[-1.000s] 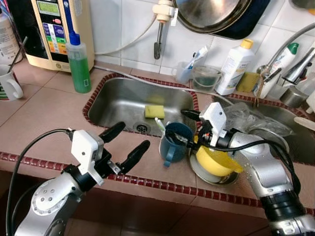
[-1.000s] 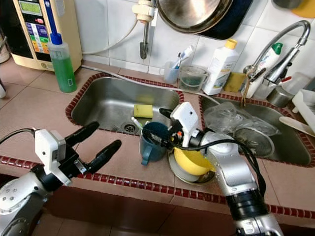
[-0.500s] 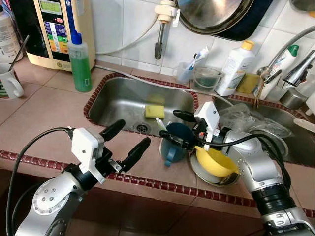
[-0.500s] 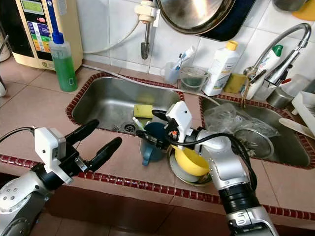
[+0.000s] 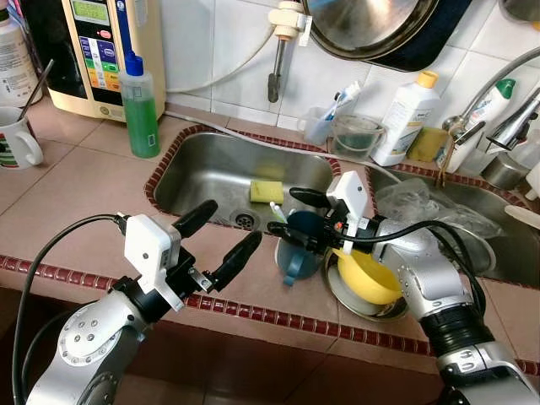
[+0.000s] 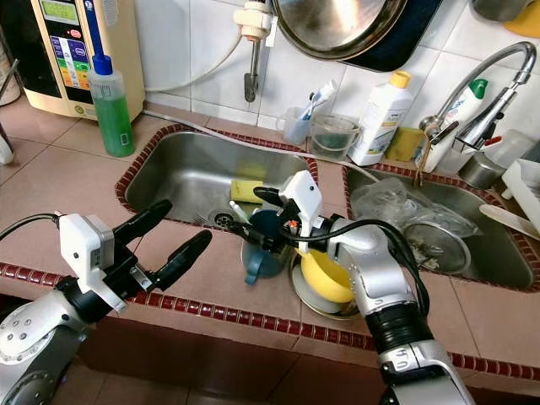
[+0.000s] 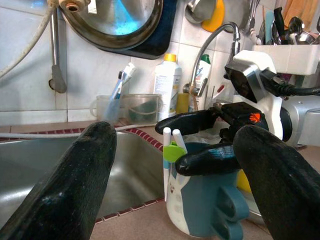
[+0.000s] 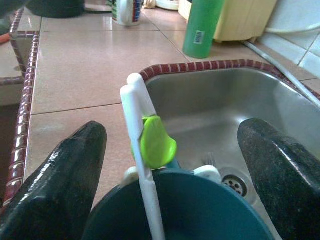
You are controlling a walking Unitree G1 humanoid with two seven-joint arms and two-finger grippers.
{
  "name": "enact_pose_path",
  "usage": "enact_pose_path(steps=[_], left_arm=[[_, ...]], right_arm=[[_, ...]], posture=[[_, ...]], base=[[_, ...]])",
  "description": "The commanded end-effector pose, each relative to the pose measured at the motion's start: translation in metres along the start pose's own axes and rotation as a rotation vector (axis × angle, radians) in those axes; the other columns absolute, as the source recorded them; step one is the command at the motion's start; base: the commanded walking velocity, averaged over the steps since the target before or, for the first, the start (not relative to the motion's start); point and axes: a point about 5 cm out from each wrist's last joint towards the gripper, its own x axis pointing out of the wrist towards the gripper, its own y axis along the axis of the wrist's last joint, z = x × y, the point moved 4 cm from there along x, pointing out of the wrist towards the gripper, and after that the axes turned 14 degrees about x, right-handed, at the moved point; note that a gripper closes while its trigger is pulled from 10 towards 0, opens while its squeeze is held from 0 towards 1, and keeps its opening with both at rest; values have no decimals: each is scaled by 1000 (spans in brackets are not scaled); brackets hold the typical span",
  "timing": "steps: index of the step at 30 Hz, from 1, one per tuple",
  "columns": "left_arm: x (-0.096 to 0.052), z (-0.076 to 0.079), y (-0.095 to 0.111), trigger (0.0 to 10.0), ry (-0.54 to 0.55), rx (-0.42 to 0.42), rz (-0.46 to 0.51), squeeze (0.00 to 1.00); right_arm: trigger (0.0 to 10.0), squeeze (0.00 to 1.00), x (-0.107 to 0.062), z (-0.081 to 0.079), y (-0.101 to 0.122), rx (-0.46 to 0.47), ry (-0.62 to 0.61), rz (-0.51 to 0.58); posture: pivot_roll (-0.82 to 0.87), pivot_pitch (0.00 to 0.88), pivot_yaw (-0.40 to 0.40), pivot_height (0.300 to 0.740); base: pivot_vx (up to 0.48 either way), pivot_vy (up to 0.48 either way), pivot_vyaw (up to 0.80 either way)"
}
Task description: Kitchen organization
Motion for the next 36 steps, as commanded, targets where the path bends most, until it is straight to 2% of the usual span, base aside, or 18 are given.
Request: enact_pose_path(steps=[1,2,3,4,19,22,36], left_arm=[[3,6,5,10000,-21,2,19,0],[3,7,5,10000,-23,1,18,0],[3,7,5,10000,-23,1,18,0],[3,7,5,10000,-24,-1,18,0],[6,13,10,10000,-33,-12,36,0],[6,13,10,10000,-33,-12,36,0],[8,15,11,10000,-35,-12,43,0]], right_arm=[[3804,0,-2,4,7,-17,-4,15],[941,0,-1,5,8,-17,-2,22],[941,0,-1,5,8,-18,-1,24],[0,0,0,5,8,-19,1,25],[0,0,13,8,6,24,9,39],[0,0,15,8,6,56,9,49],[0,0,21,2,3,104,53,56]], posture=[[132,5,-150,740],[130,6,-150,740],[130,6,-150,740],[129,8,-149,740],[131,16,-151,740],[134,14,-153,740],[136,6,-156,740]], base=[[0,0,0],[0,0,0],[0,0,0],[0,0,0],[0,0,0],[0,0,0],[0,0,0]])
